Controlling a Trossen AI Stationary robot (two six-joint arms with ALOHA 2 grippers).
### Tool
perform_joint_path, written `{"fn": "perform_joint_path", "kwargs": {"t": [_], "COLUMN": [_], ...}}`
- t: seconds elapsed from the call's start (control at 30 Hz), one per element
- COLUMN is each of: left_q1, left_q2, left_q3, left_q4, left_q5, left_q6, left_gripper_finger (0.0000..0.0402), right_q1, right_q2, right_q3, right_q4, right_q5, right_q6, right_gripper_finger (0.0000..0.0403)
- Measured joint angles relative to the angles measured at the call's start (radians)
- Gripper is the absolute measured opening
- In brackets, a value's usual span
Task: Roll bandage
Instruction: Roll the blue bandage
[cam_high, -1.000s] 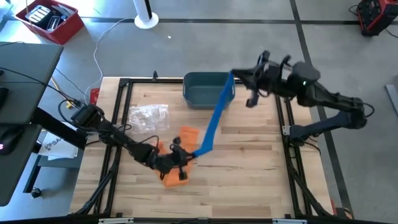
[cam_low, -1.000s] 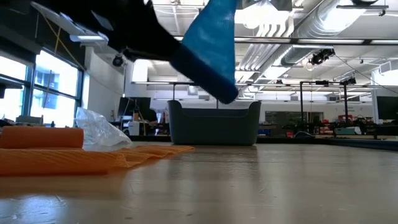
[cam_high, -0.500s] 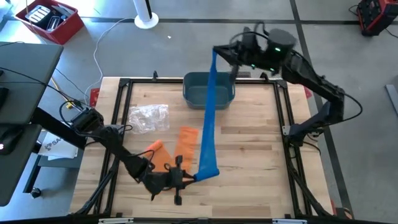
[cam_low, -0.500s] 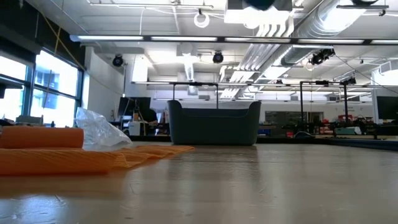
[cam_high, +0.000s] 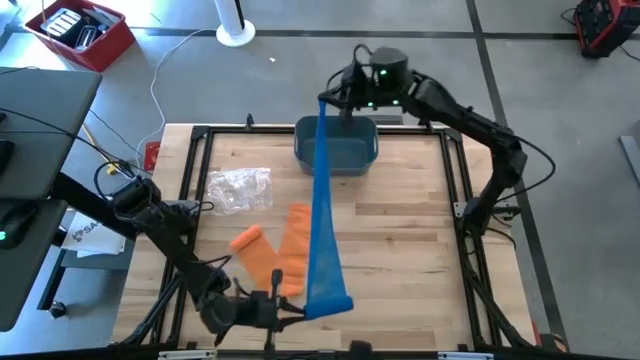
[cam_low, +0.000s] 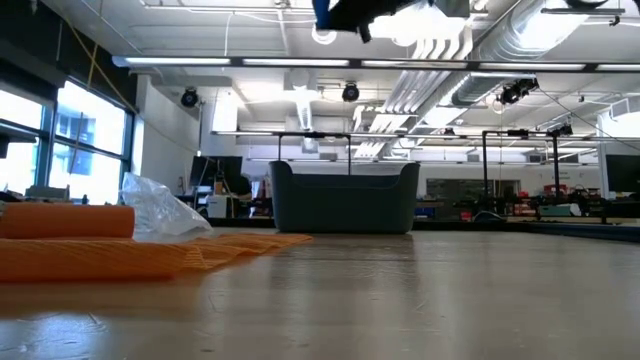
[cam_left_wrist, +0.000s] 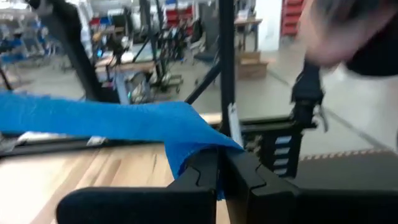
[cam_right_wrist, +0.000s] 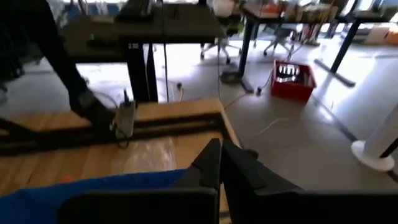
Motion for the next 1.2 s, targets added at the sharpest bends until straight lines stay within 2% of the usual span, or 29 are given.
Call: {"fn": "perform_joint_path", "kwargs": {"t": [0.33, 0.53, 0.67, 0.9, 1.1, 1.2], "left_q1": [-0.082, -0.095, -0.093, -0.086, -0.064, -0.06], "left_q2": [0.0, 0.0, 0.0, 0.016, 0.071, 0.099], "left_q3": [0.083, 0.138, 0.163, 0.165, 0.165, 0.165], "left_q4": [0.171, 0.172, 0.175, 0.193, 0.137, 0.133], "left_q5": [0.009, 0.046, 0.107, 0.124, 0.118, 0.109], "left_q6": [0.331, 0.414, 0.423, 0.413, 0.257, 0.204], "left_gripper_finger": [0.0, 0.0, 0.0, 0.0, 0.0, 0.0], "right_q1": [0.068, 0.151, 0.212, 0.33, 0.399, 0.418], "right_q2": [0.057, 0.058, 0.058, 0.058, 0.066, 0.078], "right_q3": [-0.138, -0.232, -0.291, -0.376, -0.402, -0.402], "right_q4": [-0.052, -0.035, -0.02, 0.004, 0.114, 0.116], "right_q5": [-0.003, -0.003, -0.003, -0.002, 0.0, 0.0], "right_q6": [-0.172, -0.228, -0.273, -0.396, -0.347, -0.333], "right_gripper_finger": [0.0, 0.0, 0.0, 0.0, 0.0001, 0.0022]}}
